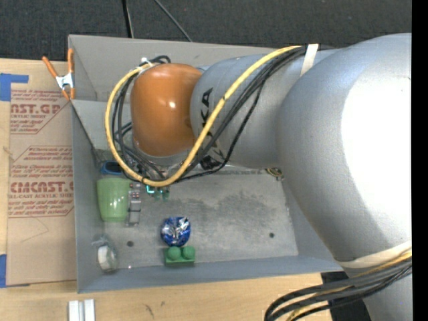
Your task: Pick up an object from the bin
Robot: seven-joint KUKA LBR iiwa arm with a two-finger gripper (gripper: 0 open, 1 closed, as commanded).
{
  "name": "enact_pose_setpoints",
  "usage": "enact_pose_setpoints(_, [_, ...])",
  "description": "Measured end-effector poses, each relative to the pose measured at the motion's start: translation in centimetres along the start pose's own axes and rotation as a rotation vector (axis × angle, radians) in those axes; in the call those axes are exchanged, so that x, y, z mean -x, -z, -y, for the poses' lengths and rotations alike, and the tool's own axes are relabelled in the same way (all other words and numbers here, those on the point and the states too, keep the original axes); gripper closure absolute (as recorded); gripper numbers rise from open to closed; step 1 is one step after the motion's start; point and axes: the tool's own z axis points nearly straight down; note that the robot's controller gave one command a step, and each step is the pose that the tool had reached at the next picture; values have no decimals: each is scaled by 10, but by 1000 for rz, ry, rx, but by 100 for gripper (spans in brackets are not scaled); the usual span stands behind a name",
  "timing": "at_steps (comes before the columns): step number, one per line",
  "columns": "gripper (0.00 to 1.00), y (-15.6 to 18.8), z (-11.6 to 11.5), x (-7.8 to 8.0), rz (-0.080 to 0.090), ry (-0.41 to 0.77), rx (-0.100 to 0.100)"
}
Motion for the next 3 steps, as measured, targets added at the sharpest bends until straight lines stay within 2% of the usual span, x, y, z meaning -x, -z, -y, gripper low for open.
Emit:
enact_pose_setpoints(1, [0,-66,-10,0,1,-179,-1])
enact_pose_setpoints(2, [100,-62,-11,2,6,-179,2])
enact_pose_setpoints(3, [100,96,13,-6,15,-64,3])
